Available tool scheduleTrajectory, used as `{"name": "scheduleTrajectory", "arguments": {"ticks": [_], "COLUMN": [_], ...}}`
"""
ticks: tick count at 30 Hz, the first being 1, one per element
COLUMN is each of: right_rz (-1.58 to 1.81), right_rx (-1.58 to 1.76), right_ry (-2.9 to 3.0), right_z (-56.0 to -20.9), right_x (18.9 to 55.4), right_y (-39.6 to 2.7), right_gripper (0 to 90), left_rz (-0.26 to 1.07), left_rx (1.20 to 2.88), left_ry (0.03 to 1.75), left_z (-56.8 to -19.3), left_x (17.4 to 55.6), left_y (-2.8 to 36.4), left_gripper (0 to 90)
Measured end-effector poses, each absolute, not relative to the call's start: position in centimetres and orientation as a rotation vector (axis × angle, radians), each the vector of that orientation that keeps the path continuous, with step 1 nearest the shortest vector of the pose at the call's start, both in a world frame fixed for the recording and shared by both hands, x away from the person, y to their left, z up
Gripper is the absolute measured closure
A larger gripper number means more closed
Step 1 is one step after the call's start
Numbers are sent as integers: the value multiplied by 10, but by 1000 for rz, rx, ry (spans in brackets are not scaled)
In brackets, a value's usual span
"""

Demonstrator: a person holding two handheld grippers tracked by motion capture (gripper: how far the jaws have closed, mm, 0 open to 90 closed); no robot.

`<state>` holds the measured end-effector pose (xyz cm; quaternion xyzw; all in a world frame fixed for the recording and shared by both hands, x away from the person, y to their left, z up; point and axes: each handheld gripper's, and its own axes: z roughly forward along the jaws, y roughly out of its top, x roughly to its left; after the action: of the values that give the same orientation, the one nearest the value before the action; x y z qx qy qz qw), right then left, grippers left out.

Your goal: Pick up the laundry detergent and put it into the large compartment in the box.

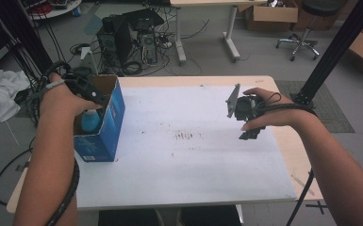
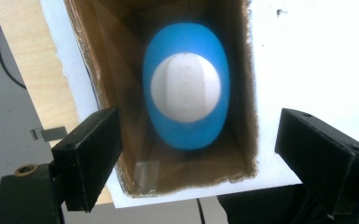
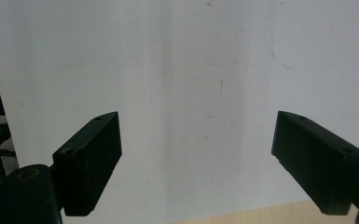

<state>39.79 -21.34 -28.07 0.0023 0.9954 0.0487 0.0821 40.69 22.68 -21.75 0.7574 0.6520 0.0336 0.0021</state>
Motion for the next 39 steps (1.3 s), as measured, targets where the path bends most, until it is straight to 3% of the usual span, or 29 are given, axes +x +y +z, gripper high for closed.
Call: {"name": "scheduleTrajectory", "arguments": {"ticks": [12, 18, 30, 39], "right_rz": [155, 151, 152, 123], "right_rx": [9, 12, 16, -18], "right_ry": [2965, 2962, 2962, 2953], "right_z": [-277, -275, -274, -270], "right_x": [394, 393, 393, 388], "right_y": [-217, -218, -222, -217], "right_gripper": [161, 160, 160, 161], "left_rz": [151, 185, 200, 194], "left_rx": [2423, 2448, 2522, 2676], "left_ry": [1991, 1952, 1821, 1433], "left_z": [-194, -184, -175, -172], "left_x": [399, 396, 394, 393], "left_y": [214, 206, 187, 153], "left_gripper": [88, 2, 1, 1]}}
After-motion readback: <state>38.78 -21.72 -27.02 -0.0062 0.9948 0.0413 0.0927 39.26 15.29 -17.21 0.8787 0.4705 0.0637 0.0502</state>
